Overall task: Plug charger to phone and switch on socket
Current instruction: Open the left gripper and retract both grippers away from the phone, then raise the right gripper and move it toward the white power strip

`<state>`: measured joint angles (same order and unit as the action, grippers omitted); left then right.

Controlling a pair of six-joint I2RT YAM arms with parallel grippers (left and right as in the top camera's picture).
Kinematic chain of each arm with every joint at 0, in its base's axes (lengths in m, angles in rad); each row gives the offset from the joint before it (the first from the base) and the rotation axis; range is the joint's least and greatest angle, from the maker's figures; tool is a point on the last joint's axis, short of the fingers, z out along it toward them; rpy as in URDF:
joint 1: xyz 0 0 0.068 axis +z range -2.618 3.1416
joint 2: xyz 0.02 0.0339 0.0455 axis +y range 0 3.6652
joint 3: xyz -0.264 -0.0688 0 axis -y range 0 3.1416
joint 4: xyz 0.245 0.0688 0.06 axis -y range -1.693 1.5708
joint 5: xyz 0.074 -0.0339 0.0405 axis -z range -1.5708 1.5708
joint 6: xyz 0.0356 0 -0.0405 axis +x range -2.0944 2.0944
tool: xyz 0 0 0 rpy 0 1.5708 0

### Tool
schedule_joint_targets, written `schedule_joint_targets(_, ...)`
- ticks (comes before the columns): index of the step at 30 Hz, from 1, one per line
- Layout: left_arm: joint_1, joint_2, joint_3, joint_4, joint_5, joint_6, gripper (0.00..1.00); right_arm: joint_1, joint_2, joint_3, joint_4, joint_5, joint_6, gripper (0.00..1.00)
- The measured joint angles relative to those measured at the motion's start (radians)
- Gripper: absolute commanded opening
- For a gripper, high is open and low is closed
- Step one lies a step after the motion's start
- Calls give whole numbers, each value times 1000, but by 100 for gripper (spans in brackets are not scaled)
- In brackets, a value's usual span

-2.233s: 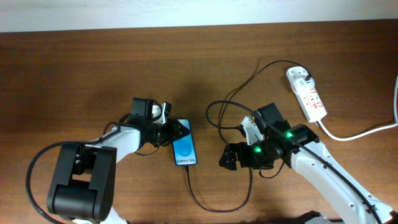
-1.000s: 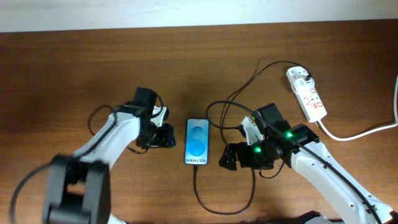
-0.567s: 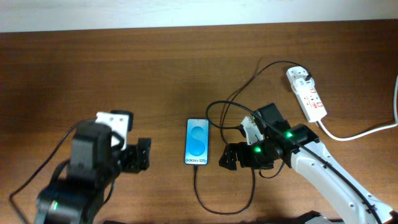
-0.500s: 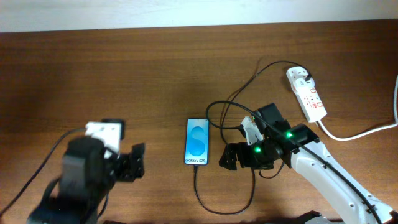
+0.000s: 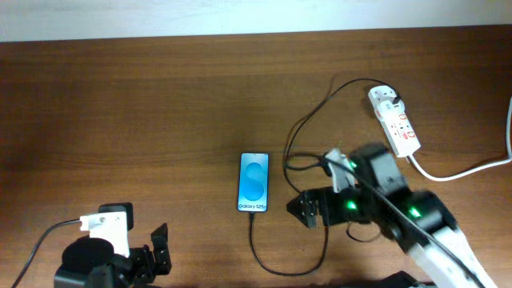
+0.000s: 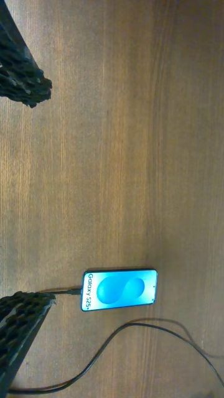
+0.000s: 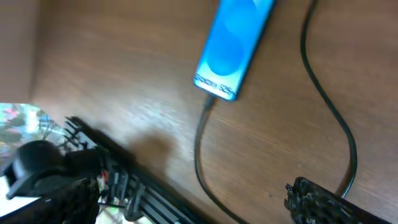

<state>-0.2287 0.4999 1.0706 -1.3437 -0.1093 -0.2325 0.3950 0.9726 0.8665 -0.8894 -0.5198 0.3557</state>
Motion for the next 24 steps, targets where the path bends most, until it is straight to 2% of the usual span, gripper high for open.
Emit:
schedule_joint_targets(3, 0, 0, 0, 0, 0, 0, 99, -30, -183, 0, 0, 1, 0, 98)
schedule_joint_targets(9, 0, 0, 0, -2, 0, 0, 99, -275, -480, -5, 12, 71, -77, 98)
schedule_joint_targets(12, 0, 0, 0, -1, 0, 0, 99, -372, -610, -48, 79, 91, -132, 98)
schedule_joint_targets(18, 0, 0, 0, 0, 0, 0, 99, -442, -846, -279, 443, 116, -249, 98)
schedule_joint_targets(21, 0, 0, 0, -2, 0, 0, 99, -443, -925, -479, 732, 127, -261, 98)
schedule_joint_targets(24, 0, 0, 0, -2, 0, 0, 99, -444, -955, -609, 855, 175, -233, 98)
